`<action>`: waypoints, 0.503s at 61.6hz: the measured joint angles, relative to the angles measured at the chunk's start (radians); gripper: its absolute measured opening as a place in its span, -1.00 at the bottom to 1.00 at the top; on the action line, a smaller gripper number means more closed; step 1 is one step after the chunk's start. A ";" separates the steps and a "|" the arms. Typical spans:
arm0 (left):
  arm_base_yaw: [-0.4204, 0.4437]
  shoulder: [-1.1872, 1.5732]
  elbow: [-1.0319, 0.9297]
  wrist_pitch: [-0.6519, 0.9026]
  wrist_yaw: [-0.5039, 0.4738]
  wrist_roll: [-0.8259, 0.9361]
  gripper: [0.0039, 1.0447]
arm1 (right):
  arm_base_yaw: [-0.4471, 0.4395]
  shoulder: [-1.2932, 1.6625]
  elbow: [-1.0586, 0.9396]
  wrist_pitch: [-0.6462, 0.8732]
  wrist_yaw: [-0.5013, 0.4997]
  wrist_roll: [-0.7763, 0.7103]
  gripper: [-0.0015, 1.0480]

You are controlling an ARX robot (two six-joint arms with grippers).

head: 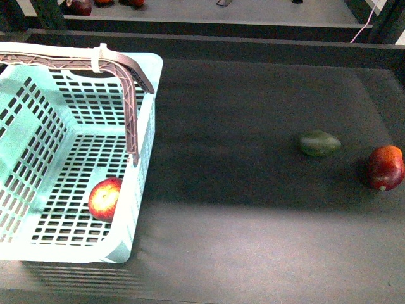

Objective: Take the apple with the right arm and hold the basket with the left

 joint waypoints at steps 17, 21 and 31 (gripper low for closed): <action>0.000 -0.146 0.000 -0.178 0.000 0.000 -0.94 | 0.000 0.000 0.000 0.000 0.000 0.000 0.83; 0.000 -0.216 0.000 -0.230 0.000 0.000 -0.94 | 0.000 0.000 0.000 0.000 0.000 0.000 0.83; 0.000 -0.231 0.000 -0.237 0.000 0.000 -0.94 | 0.000 0.000 0.000 0.000 0.000 0.000 0.83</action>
